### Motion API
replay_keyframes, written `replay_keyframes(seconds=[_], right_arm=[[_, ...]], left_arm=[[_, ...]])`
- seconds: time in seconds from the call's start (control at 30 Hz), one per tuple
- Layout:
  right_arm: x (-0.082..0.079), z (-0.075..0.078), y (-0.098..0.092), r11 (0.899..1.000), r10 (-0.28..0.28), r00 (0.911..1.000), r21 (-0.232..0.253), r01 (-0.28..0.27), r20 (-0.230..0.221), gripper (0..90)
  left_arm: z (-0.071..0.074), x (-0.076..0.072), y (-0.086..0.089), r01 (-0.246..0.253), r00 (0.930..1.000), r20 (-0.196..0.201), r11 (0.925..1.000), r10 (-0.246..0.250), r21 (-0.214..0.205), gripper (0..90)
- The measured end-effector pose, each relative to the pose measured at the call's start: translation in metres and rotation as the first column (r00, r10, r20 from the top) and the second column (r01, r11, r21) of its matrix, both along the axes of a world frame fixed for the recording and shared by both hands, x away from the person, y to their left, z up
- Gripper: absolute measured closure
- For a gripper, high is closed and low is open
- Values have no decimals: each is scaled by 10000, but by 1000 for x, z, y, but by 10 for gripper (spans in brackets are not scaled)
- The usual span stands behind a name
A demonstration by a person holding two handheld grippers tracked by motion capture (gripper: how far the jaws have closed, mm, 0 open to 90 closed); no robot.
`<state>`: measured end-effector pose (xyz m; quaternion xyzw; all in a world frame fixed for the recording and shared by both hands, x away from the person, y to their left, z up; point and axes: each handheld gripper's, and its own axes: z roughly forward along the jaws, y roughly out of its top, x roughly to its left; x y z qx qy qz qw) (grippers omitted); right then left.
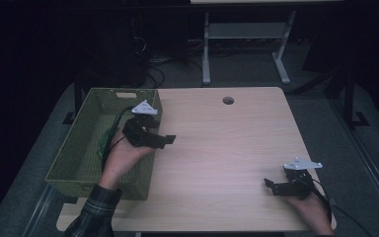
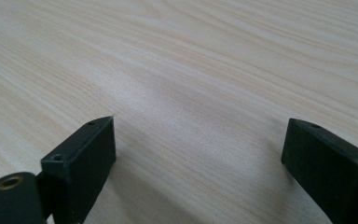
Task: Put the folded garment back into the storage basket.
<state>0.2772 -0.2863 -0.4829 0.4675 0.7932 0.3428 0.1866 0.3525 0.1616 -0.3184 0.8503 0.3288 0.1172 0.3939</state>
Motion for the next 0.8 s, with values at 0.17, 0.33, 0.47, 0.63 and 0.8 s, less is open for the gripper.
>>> replay_keyframes(seconds=[0.17, 0.33, 0.47, 0.63, 0.8], right_arm=[[0, 0, 0, 10000, -1, 10000, -1, 1, 0, 95], [0, 0, 0, 10000, 0, 10000, -3, 0, -1, 95], [0, 0, 0, 10000, -13, 10000, 13, 13, -6, 95], [0, 0, 0, 10000, -8, 10000, 5, 8, -1, 95], [0, 0, 0, 10000, -3, 10000, 22, 3, -10, 95]], left_arm=[[-11, -2, -27, 377, 9993, -4, 9993, -377, -56, 192], [-28, -6, -49, 485, 9988, 68, 9988, -486, 82, 186], [-46, -10, -63, 533, 9985, 120, 9985, -535, 141, 182], [-72, -14, -76, 513, 9987, -71, 9984, -511, 237, 173], [-99, -15, -78, 379, 9992, -159, 9989, -374, 274, 171]])
